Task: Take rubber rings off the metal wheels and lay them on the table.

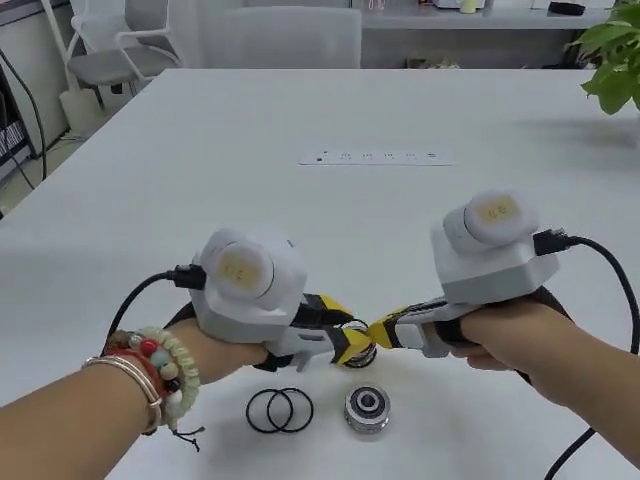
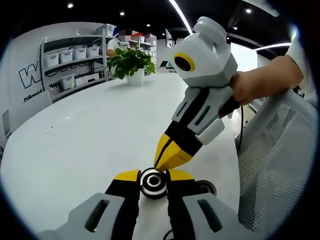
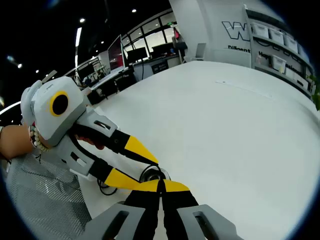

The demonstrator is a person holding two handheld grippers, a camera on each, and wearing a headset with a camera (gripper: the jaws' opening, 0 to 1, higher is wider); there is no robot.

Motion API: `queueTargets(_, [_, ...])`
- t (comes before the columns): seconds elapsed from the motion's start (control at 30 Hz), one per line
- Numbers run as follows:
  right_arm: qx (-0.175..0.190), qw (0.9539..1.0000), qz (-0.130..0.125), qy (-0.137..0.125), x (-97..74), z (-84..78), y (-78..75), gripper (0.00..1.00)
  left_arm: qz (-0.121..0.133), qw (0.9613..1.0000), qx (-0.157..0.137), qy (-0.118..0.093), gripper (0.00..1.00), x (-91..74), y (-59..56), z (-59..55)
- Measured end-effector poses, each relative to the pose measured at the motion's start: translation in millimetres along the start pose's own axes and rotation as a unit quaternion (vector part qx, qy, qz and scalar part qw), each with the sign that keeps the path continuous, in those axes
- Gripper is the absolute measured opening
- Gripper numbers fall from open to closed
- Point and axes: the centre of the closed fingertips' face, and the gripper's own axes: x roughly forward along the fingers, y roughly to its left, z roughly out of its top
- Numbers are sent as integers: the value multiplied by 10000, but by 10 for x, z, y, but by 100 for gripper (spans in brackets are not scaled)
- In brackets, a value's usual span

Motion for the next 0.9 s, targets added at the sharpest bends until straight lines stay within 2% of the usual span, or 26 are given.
queueTargets(0.07, [-15, 10000, -19, -3, -9, 2, -10, 0, -67, 9997, -185, -117, 23, -38, -6, 75])
queueTargets(0.17, [29, 10000, -18, -46, -24, 20, -22, 0, -155, 9995, -137, -256, 26, -135, -19, 203])
queueTargets(0.37, [143, 9997, -20, -221, -81, 101, -35, 0, -410, 9989, 193, -128, 43, -295, -87, 293])
queueTargets(0.53, [248, 9991, -18, -353, -144, 154, -43, 0, -463, 9979, 436, -114, 48, -477, -92, 439])
queueTargets(0.73, [378, 9976, -27, -575, -226, 250, -73, 0, -531, 9954, 788, -89, 63, -731, -152, 558])
queueTargets(0.9, [445, 9964, -2, -719, -286, 319, -53, 0, -431, 9949, 895, -178, 71, -1004, -155, 653])
